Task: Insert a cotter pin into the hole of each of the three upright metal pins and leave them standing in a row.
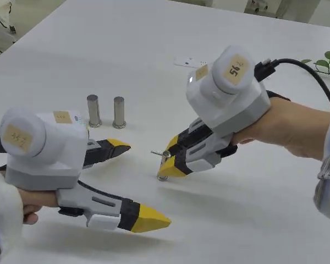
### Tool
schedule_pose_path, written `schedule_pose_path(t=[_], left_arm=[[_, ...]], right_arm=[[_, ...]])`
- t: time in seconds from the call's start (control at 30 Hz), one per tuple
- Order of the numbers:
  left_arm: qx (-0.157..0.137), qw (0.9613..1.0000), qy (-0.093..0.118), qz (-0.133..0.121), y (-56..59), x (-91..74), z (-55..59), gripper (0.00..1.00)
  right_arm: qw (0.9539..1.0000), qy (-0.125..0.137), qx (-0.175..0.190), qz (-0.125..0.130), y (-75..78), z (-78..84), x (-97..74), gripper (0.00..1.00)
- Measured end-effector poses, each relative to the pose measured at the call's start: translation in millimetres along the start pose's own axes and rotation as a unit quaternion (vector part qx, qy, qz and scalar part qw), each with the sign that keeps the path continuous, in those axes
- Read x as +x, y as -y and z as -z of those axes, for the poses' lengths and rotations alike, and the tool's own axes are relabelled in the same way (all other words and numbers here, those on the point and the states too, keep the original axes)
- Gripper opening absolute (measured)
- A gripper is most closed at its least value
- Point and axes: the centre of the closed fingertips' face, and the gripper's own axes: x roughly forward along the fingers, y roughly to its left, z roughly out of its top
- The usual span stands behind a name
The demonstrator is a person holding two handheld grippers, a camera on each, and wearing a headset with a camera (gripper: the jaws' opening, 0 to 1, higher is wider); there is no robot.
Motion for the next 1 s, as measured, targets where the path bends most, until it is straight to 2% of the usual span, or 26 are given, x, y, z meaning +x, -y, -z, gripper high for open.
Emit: schedule_pose_path(t=[0.13,0.27,0.4,0.47,0.5,0.63,0.7,0.97,1.0], left_arm=[[-0.007,0.9999,0.005,-0.009,-5.2,-4.2,-1.5,0.99],[-0.012,0.9989,0.034,-0.028,-13.7,-12.7,-13.7,0.99],[-0.014,0.9981,0.044,-0.041,-21.1,-20.4,-17.8,0.97],[-0.015,0.9978,0.042,-0.048,-25.3,-23.6,-16.1,0.97],[-0.016,0.9977,0.042,-0.051,-26.7,-24.8,-15.5,0.97],[-0.021,0.9972,0.041,-0.059,-30.3,-29.4,-14.2,0.98],[-0.024,0.9968,0.039,-0.066,-33.0,-31.0,-12.7,0.99],[-0.035,0.9962,0.039,-0.069,-34.9,-35.5,-9.9,0.99],[-0.036,0.9961,0.041,-0.069,-34.7,-36.0,-10.4,0.99]], right_arm=[[0.9998,0.012,0.014,0.003,3.6,-0.4,2.3,0.15],[0.9997,0.020,0.011,0.007,7.2,1.4,2.6,0.12],[0.9992,0.035,0.018,0.011,8.9,-1.1,2.4,0.12],[0.9988,0.046,0.010,0.012,8.5,-4.2,1.8,0.11],[0.9985,0.052,-0.010,0.012,8.4,-6.0,2.0,0.11],[0.9975,0.050,-0.050,0.006,8.0,-7.4,3.0,0.11],[0.9975,0.046,-0.054,0.005,9.4,-6.7,3.6,0.10],[0.9976,0.046,-0.051,0.001,20.9,-7.6,3.2,0.10],[0.9981,0.046,-0.040,-0.001,22.8,-7.6,3.0,0.10]])
